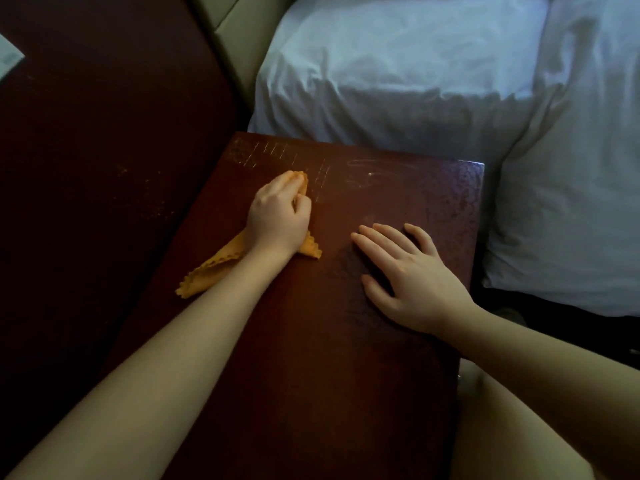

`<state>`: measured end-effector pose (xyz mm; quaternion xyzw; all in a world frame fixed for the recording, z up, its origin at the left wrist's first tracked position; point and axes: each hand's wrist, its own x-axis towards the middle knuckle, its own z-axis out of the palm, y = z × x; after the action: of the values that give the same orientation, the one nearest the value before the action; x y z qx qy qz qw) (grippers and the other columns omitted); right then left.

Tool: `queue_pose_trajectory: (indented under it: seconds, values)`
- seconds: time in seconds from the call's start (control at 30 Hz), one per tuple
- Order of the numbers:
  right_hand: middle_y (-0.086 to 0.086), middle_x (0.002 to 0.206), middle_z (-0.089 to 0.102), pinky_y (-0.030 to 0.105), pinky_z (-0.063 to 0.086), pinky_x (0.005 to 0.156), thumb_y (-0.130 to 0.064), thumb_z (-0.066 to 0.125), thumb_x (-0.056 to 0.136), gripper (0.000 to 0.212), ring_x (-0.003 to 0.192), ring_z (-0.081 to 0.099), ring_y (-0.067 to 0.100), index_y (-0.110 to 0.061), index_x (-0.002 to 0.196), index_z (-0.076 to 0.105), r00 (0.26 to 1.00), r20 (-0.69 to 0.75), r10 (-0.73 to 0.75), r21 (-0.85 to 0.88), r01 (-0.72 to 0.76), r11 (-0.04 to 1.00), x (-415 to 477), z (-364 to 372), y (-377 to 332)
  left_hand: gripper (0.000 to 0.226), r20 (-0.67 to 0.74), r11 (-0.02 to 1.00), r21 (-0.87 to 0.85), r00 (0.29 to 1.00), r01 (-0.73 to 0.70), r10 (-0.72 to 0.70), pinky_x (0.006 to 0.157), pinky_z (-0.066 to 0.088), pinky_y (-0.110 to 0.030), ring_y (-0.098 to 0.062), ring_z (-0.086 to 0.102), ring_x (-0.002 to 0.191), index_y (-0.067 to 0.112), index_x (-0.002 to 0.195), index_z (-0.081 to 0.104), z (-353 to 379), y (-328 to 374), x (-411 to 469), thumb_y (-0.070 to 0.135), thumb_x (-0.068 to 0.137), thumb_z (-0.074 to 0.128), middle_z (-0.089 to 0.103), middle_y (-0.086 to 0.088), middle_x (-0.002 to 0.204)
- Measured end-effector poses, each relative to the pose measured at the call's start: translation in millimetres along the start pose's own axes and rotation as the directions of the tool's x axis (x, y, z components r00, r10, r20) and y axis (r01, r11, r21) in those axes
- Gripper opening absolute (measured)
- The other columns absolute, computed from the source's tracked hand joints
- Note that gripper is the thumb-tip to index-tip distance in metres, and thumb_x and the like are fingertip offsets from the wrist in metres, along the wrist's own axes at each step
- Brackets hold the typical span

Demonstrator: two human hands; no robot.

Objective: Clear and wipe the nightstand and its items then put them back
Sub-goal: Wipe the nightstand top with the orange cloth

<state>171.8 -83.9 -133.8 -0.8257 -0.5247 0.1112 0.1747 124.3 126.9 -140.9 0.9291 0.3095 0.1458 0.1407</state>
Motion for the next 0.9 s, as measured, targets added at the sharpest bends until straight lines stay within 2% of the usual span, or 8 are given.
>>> queue_pose_trajectory:
  seconds: [0.13, 0.27, 0.37, 0.5, 0.6, 0.67, 0.8, 0.9]
  values:
    - [-0.005, 0.152, 0.027, 0.033, -0.005, 0.112, -0.044, 0.028, 0.088, 0.062, 0.141, 0.017, 0.013, -0.024, 0.147, 0.024, 1.000, 0.000, -0.006, 0.011, 0.006, 1.000, 0.7, -0.7, 0.9, 0.041, 0.061, 0.978, 0.001, 0.977, -0.206, 0.206, 0.104, 0.027, -0.026, -0.016, 0.043, 0.126, 0.018, 0.128, 0.055, -3.4, 5.9, -32.3, 0.023, 0.090, 0.042, 0.051, -0.001, 0.135]
    - [-0.004, 0.151, 0.029, 0.034, -0.003, 0.112, -0.044, 0.030, 0.088, 0.062, 0.141, 0.019, 0.013, -0.024, 0.146, 0.026, 1.000, -0.018, -0.003, 0.029, 0.003, 1.000, 1.0, -1.0, 1.7, 0.044, 0.135, 0.963, -0.080, 0.955, -0.257, 0.265, 0.106, 0.025, -0.025, -0.012, 0.044, 0.126, 0.022, 0.125, 0.057, -19.9, -12.2, -38.3, 0.028, 0.086, 0.039, 0.052, 0.004, 0.134]
    - [-0.003, 0.150, 0.031, 0.034, -0.002, 0.112, -0.043, 0.031, 0.088, 0.061, 0.141, 0.020, 0.014, -0.023, 0.146, 0.028, 1.000, -0.022, -0.006, 0.031, 0.006, 1.000, 1.4, 0.3, 2.1, 0.045, 0.091, 0.987, -0.044, 0.983, -0.158, 0.161, 0.106, 0.020, -0.023, -0.014, 0.042, 0.127, 0.021, 0.127, 0.056, -18.2, -17.4, -25.6, 0.028, 0.087, 0.037, 0.051, 0.002, 0.136]
    - [-0.001, 0.150, 0.032, 0.037, 0.001, 0.113, -0.042, 0.031, 0.088, 0.061, 0.140, 0.022, 0.016, -0.022, 0.145, 0.029, 1.000, -0.030, 0.003, 0.022, -0.002, 1.000, 1.4, 0.8, 0.6, 0.042, 0.014, 1.000, 0.000, 1.000, 0.008, -0.008, 0.107, 0.028, -0.031, -0.019, 0.041, 0.128, 0.018, 0.130, 0.053, -6.5, -6.7, -5.8, 0.024, 0.090, 0.042, 0.048, -0.001, 0.138]
    - [-0.002, 0.151, 0.030, 0.038, 0.000, 0.113, -0.044, 0.030, 0.087, 0.062, 0.141, 0.020, 0.016, -0.023, 0.146, 0.027, 1.000, -0.018, 0.000, 0.018, 0.000, 1.000, 0.9, 0.6, 0.6, 0.041, -0.009, 0.997, -0.034, 0.998, 0.063, -0.063, 0.106, 0.029, -0.030, -0.017, 0.041, 0.128, 0.018, 0.129, 0.054, -0.5, 2.0, -1.0, 0.024, 0.090, 0.043, 0.048, 0.000, 0.139]
    - [-0.003, 0.151, 0.030, 0.037, 0.000, 0.113, -0.045, 0.031, 0.087, 0.063, 0.141, 0.019, 0.015, -0.024, 0.146, 0.027, 1.000, -0.015, 0.000, 0.025, 0.001, 1.000, 0.3, 0.7, 1.2, 0.039, 0.035, 0.996, -0.087, 0.999, 0.020, -0.017, 0.105, 0.030, -0.027, -0.015, 0.041, 0.129, 0.021, 0.128, 0.056, -0.9, 6.5, -9.9, 0.023, 0.090, 0.046, 0.048, 0.003, 0.139]
    - [-0.004, 0.152, 0.028, 0.036, -0.003, 0.113, -0.045, 0.030, 0.086, 0.063, 0.141, 0.017, 0.014, -0.024, 0.146, 0.026, 1.000, -0.008, -0.014, 0.028, 0.014, 1.000, 0.3, -0.8, 0.9, 0.040, 0.145, 0.974, -0.107, 0.966, -0.201, 0.216, 0.106, 0.020, -0.019, -0.013, 0.042, 0.128, 0.023, 0.126, 0.057, -16.1, 2.5, -46.6, 0.026, 0.088, 0.043, 0.049, 0.004, 0.137]
    - [-0.004, 0.152, 0.027, 0.037, -0.002, 0.114, -0.044, 0.029, 0.087, 0.063, 0.141, 0.017, 0.013, -0.024, 0.146, 0.026, 1.000, -0.022, -0.014, 0.033, 0.015, 0.999, 0.8, -0.7, 0.9, 0.043, 0.201, 0.961, -0.128, 0.942, -0.247, 0.269, 0.109, 0.020, -0.020, -0.012, 0.042, 0.128, 0.022, 0.125, 0.057, -26.6, -6.5, -54.4, 0.028, 0.086, 0.040, 0.050, 0.004, 0.136]
